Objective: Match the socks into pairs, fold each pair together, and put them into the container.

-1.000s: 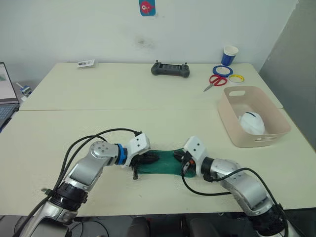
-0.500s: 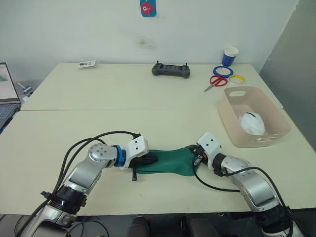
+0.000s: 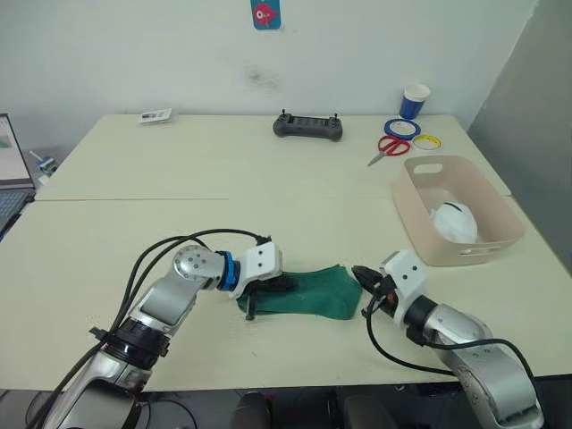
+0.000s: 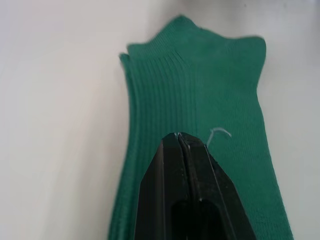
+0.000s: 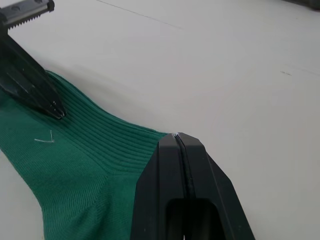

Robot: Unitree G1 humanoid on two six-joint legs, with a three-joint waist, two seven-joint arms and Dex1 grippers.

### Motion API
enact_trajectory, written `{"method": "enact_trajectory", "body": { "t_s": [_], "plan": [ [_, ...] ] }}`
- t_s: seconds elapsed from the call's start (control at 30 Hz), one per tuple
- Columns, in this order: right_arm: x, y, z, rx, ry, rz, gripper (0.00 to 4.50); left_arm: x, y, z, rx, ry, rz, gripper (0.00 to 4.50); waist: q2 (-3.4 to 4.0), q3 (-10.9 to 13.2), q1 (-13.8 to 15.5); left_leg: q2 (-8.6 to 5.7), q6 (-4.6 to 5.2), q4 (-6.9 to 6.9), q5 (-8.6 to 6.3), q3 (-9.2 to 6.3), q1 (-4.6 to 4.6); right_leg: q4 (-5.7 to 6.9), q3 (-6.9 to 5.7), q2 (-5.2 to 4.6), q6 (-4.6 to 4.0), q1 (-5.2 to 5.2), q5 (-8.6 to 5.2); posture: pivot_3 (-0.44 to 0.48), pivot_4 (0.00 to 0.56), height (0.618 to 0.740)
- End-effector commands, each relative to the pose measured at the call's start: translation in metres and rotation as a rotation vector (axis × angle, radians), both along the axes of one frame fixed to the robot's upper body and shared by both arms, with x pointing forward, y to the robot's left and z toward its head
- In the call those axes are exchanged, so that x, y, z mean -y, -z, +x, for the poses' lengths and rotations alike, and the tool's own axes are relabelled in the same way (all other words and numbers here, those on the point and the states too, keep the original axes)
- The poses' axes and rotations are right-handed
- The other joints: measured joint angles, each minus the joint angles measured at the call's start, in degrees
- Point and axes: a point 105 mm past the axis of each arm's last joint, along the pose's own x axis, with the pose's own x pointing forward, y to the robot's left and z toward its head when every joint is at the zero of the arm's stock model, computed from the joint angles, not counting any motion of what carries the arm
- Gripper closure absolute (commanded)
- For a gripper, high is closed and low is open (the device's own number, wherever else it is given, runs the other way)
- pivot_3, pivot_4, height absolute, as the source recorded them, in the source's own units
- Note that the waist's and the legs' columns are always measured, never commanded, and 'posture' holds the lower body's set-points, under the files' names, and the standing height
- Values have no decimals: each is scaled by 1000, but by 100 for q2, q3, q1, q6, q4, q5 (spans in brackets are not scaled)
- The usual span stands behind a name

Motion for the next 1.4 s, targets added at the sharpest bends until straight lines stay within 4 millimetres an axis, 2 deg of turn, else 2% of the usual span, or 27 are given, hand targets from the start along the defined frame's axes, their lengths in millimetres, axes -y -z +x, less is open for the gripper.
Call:
{"method": "enact_trajectory", "body": {
  "t_s": [0.03,0.17,0.43,0.67,0.7,0.73,0.87,1.03,1.23,1.4],
  "plan": [
    [5,-9,-1,22,56,42,4478,-8,8,3,17,0,43,4500,0,-1,14,0,0,0,0,-2,-1,0,-2,0,0,0,0,0,150,740],
    [8,4,-4,-45,91,84,3677,-13,17,1,0,-6,59,4500,0,-3,14,0,0,1,0,2,1,-1,2,-1,0,3,0,0,150,740],
    [-1,29,-4,-122,111,63,862,-16,24,-7,-13,-4,67,4500,2,-8,-7,0,0,1,0,2,7,0,3,-1,-1,5,1,0,150,740],
    [-21,44,-5,-192,64,45,862,-15,24,-7,-12,-10,62,4500,0,-14,-38,0,0,0,0,1,8,-1,3,0,-1,6,1,0,150,740],
    [-24,44,-5,-196,56,48,1243,-15,23,-7,-12,-20,57,4500,1,-15,-42,1,0,0,0,2,8,-1,3,0,-1,6,1,0,150,740],
    [-26,44,-6,-199,49,49,1429,-16,23,-7,-12,-28,52,4500,1,-17,-45,0,0,0,0,2,8,-1,3,0,-1,6,1,0,150,740],
    [-28,41,-9,-190,35,45,2899,-17,20,-7,-20,-57,27,4500,1,-20,-49,2,0,0,0,1,8,0,2,0,-1,6,1,0,150,740],
    [-14,33,-8,-164,61,43,4492,-9,6,-2,-20,-86,-36,4500,1,-19,-54,2,0,0,0,1,7,-1,2,0,-1,6,1,0,150,740],
    [13,19,-3,-132,113,40,4492,15,-15,2,0,-55,-114,4500,-1,-16,-1,-1,0,2,0,1,-1,-3,1,-2,0,5,1,0,150,740],
    [12,-2,-4,-98,51,51,4492,37,-22,3,2,-15,-151,4500,-2,-15,43,-3,0,2,0,0,-3,-4,1,-2,0,3,1,0,150,740]
  ]
}}
